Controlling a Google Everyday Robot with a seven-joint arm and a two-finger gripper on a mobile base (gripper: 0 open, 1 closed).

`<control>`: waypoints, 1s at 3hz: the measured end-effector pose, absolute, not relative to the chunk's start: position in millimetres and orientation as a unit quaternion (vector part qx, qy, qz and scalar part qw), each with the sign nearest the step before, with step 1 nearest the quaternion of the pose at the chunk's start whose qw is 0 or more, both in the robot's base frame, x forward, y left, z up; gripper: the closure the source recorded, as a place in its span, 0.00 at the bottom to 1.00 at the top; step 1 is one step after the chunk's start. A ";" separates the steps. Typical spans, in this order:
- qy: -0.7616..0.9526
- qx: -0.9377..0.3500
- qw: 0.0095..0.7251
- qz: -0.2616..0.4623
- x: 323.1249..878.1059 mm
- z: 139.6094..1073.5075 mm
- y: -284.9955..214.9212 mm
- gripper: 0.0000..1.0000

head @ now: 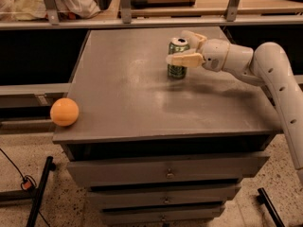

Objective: Place green can upright

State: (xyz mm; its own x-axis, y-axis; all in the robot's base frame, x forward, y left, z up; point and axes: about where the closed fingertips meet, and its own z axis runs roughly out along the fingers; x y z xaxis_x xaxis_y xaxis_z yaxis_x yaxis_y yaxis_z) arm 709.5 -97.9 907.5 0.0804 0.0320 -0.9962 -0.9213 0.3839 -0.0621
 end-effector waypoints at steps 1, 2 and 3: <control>0.563 -0.409 0.629 0.346 711.7 918.0 -114.2 0.00; 0.574 -0.435 0.625 0.303 703.3 947.5 -130.8 0.00; 0.574 -0.435 0.625 0.303 703.3 947.5 -130.7 0.00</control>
Offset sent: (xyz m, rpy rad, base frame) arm -0.0161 -0.0625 0.0728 -0.2464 -0.1153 -0.1232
